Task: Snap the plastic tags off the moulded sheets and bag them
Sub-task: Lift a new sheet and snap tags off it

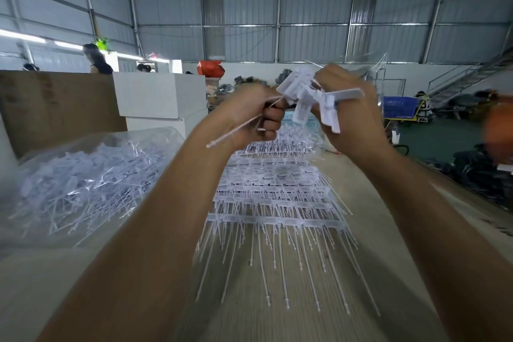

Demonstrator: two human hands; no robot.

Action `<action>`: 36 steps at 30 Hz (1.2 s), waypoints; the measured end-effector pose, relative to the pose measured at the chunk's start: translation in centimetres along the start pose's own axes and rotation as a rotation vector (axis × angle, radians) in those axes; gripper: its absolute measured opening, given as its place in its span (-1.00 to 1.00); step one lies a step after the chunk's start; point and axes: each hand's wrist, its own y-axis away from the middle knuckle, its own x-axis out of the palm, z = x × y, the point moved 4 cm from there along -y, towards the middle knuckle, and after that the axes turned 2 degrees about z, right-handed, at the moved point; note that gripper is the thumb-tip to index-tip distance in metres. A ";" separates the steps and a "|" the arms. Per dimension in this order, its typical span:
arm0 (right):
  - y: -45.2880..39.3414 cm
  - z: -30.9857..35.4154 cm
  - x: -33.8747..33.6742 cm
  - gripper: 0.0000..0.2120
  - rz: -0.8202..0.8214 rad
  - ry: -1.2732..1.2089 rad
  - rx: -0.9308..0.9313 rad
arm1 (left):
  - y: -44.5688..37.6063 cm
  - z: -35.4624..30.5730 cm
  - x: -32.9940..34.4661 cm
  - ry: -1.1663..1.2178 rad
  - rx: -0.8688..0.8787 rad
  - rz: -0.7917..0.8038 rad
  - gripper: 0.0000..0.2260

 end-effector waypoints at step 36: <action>2.4 -4.1 3.1 -0.78 -0.013 -0.534 0.912 | -0.4 -1.4 1.1 -1.006 0.414 -0.292 -0.77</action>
